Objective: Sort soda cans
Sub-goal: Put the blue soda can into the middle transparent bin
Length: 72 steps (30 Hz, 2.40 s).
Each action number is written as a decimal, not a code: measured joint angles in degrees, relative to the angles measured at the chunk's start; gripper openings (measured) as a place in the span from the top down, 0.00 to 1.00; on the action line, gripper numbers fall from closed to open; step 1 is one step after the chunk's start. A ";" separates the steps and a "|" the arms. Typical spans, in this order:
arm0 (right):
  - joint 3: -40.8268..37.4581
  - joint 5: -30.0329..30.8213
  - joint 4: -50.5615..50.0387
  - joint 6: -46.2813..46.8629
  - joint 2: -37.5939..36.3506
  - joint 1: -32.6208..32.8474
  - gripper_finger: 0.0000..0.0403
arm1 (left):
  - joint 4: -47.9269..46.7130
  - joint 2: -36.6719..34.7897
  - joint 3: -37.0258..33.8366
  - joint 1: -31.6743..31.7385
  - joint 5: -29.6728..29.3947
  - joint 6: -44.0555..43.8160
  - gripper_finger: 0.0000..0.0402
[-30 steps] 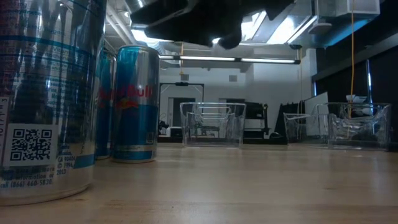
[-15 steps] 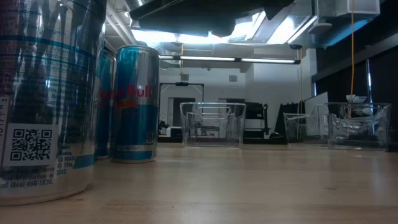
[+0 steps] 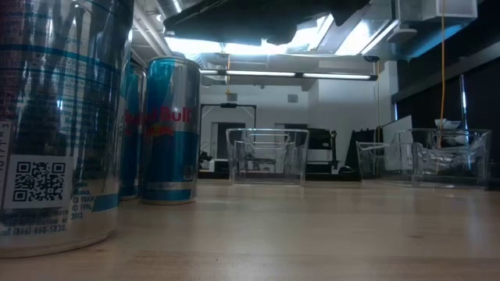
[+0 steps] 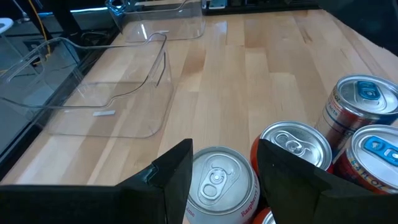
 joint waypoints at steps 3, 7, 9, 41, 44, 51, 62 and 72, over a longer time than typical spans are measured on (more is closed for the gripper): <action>-0.02 -0.87 -0.01 2.29 1.20 -0.02 0.16 | -0.02 0.00 -0.02 0.00 -0.02 0.02 0.58; -0.07 -1.32 0.40 3.55 2.07 -0.02 0.16 | -0.07 0.01 -0.02 0.00 0.00 0.00 0.58; -0.07 -1.31 0.22 4.30 2.09 -0.02 0.16 | -0.07 0.02 -0.04 0.00 0.00 0.00 0.58; -0.04 -0.32 4.78 6.88 6.07 0.33 0.16 | -0.02 0.07 -0.04 0.00 0.00 0.00 0.58; -0.04 0.33 4.71 7.10 6.07 0.33 0.16 | -0.02 0.07 -0.04 0.01 -0.02 0.00 0.58; -0.04 2.25 0.39 7.17 6.07 0.33 0.16 | -0.02 0.07 -0.04 0.02 -0.02 0.00 0.58; -0.02 2.42 3.95 7.64 8.11 0.36 0.16 | -0.03 0.07 -0.04 0.01 -0.01 0.00 0.58; -0.04 0.79 5.59 8.12 9.48 0.22 0.16 | 0.00 0.07 -0.04 0.02 -0.01 0.00 0.58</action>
